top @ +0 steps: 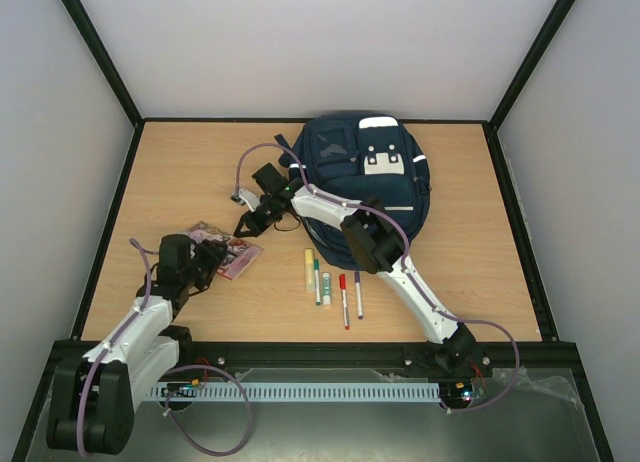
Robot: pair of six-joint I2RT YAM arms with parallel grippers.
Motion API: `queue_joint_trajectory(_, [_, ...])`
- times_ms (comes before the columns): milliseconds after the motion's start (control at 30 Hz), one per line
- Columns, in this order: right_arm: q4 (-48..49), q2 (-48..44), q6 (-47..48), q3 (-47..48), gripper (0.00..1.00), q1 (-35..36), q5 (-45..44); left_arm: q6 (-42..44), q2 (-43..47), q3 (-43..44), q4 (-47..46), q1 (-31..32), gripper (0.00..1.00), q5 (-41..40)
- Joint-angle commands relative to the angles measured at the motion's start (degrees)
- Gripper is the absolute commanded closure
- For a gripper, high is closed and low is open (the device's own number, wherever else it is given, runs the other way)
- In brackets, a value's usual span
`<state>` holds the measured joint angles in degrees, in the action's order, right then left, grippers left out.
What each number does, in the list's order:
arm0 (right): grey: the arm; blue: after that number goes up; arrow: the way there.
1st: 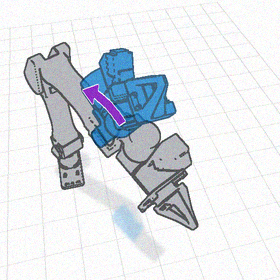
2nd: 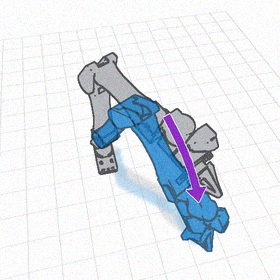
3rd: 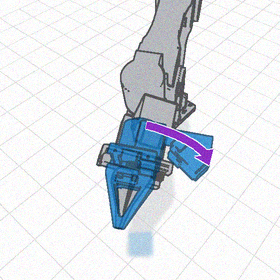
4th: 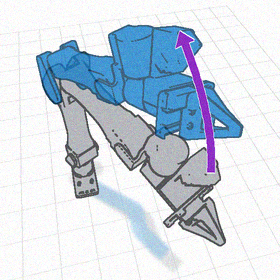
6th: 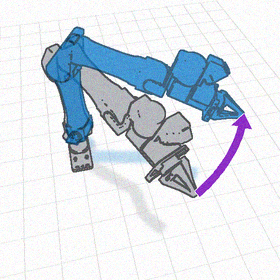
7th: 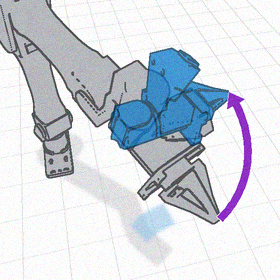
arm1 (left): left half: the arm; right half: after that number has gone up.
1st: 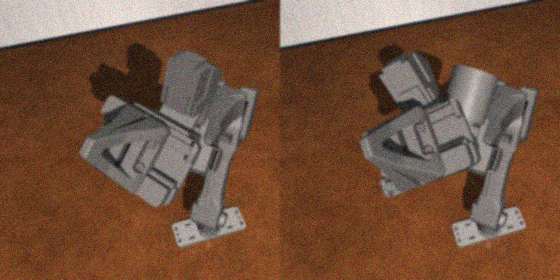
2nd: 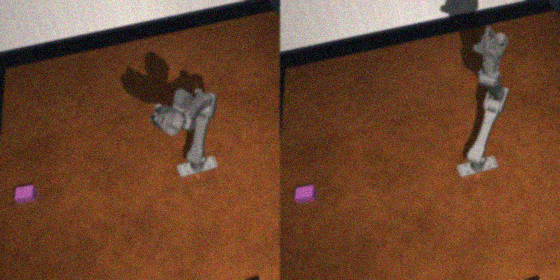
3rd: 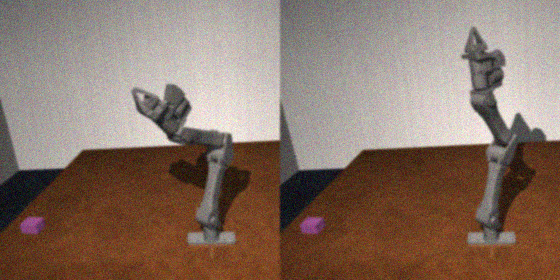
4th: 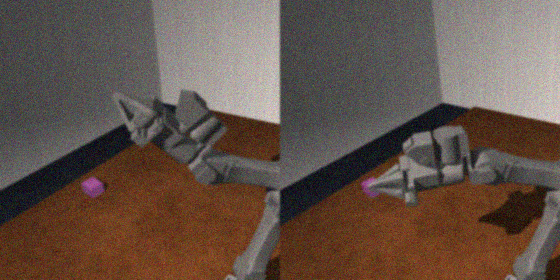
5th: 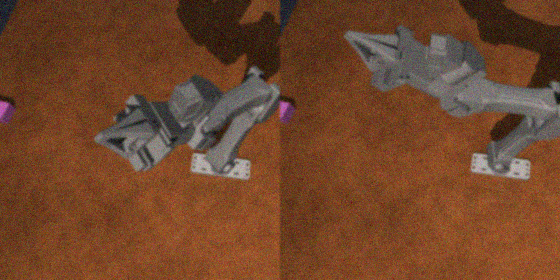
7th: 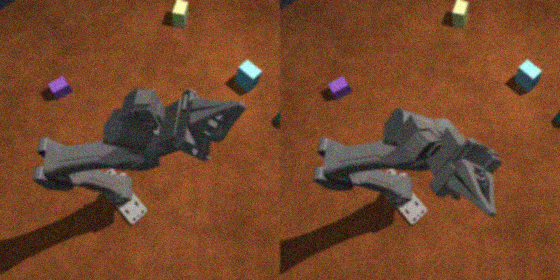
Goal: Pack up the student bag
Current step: Pick up the book from the center of the board.
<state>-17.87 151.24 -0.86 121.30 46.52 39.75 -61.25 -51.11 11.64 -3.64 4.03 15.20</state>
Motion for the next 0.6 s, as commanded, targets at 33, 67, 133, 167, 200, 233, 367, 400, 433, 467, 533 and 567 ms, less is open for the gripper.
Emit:
queue_joint_trajectory(33, [-24.2, 16.5, 0.1, -8.3, 0.96, 3.7, -13.9, -1.8, 3.8, 2.9, 8.9, -0.6, 0.41, -5.3])
queue_joint_trajectory(67, [-24.2, 16.5, 0.1, -8.4, 0.96, 3.7, -13.9, -2.0, 4.9, 3.0, 10.1, -0.6, 0.42, -6.7])
queue_joint_trajectory(133, [-24.2, 16.6, 0.1, -8.4, 0.96, 3.6, -14.0, -2.2, 6.9, 2.7, 11.0, -0.8, 0.43, -8.1])
queue_joint_trajectory(167, [-24.2, 16.6, 0.1, -8.4, 0.96, 3.6, -14.0, -2.1, 7.5, 2.5, 10.9, -0.9, 0.45, -8.3])
queue_joint_trajectory(200, [-24.2, 16.5, 0.1, -8.4, 0.96, 3.6, -14.1, -2.1, 8.0, 2.2, 10.7, -1.0, 0.47, -8.1])
queue_joint_trajectory(233, [-24.3, 16.5, 0.1, -8.3, 0.96, 3.6, -14.1, -1.9, 8.1, 2.1, 10.4, -1.0, 0.50, -7.9])
queue_joint_trajectory(367, [-24.3, 16.5, 0.2, -8.3, 0.95, 3.7, -14.3, -1.1, 7.0, 1.8, 9.7, -1.0, 0.63, -6.7])
queue_joint_trajectory(400, [-24.4, 16.4, 0.2, -8.3, 0.95, 3.7, -14.3, -0.9, 6.8, 1.8, 9.7, -1.0, 0.68, -6.5])
queue_joint_trajectory(433, [-24.6, 16.3, 0.3, -8.3, 0.95, 3.6, -14.5, -0.8, 6.7, 1.8, 9.7, -1.0, 0.71, -6.4])
queue_joint_trajectory(467, [-24.8, 16.0, 0.6, -8.1, 0.95, 3.6, -14.7, -0.8, 6.9, 1.8, 9.8, -1.0, 0.75, -6.3])
queue_joint_trajectory(533, [-26.0, 14.2, 1.2, -8.1, 0.95, 3.3, -15.5, -0.4, 7.7, 2.1, 10.3, -1.0, 0.84, -6.2])
queue_joint_trajectory(567, [-26.6, 12.2, 1.3, -8.7, 0.96, 2.9, -16.4, 0.0, 8.1, 2.4, 10.6, -1.0, 0.89, -6.2])
